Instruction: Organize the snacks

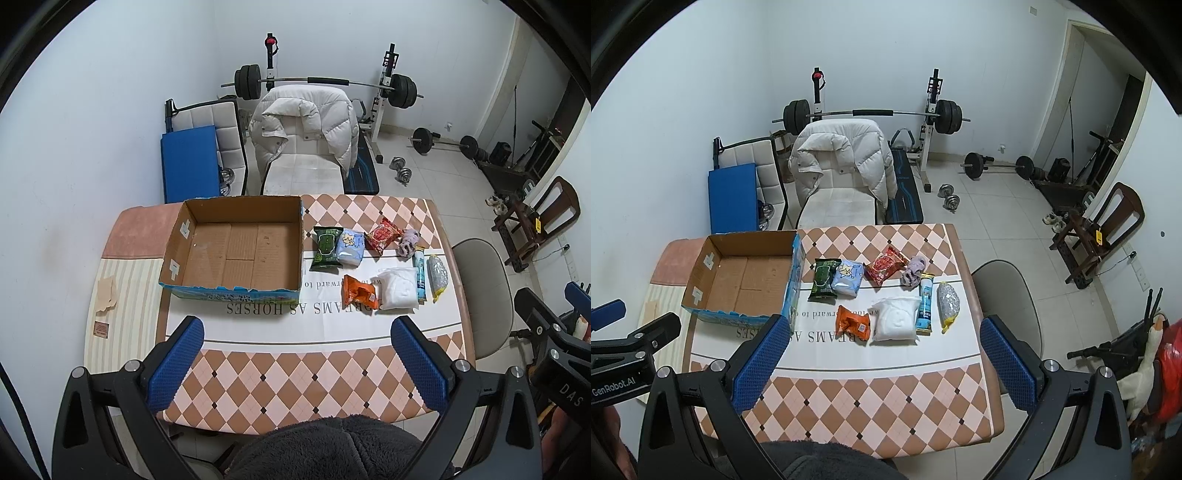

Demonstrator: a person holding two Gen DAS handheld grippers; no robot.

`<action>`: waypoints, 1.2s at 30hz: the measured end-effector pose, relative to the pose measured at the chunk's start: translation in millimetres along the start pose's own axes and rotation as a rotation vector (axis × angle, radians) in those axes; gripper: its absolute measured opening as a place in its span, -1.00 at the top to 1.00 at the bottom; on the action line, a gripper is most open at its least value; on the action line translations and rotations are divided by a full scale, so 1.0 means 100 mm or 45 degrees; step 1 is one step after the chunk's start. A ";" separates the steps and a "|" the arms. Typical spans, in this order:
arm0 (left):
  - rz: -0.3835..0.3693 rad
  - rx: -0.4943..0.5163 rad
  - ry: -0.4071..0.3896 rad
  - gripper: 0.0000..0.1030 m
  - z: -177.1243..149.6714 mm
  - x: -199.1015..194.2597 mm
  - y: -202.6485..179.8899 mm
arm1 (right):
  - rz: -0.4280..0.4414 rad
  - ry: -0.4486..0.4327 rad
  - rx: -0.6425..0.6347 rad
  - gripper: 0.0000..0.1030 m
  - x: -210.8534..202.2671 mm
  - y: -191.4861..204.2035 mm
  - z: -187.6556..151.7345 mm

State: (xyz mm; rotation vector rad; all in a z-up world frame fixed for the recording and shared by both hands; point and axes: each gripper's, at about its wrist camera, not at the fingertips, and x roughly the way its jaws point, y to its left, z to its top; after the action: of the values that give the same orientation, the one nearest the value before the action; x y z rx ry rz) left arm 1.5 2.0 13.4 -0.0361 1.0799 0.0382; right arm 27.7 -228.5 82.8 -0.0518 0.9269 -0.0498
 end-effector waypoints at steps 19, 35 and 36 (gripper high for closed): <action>0.002 -0.001 -0.008 -1.00 0.08 -0.06 -0.03 | -0.002 -0.022 -0.008 -1.00 -0.09 -0.01 0.09; -0.002 0.004 -0.008 -1.00 0.08 -0.06 -0.03 | 0.006 -0.018 -0.016 -1.00 -0.10 -0.01 0.08; -0.004 0.005 -0.008 -1.00 0.10 -0.06 -0.04 | 0.011 -0.015 -0.011 -1.00 -0.10 -0.01 0.09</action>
State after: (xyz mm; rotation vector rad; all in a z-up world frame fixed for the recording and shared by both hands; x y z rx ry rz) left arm 7.3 -1.5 23.7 -0.0336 1.0740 0.0334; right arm 28.9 -229.1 95.7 -0.0565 0.9157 -0.0374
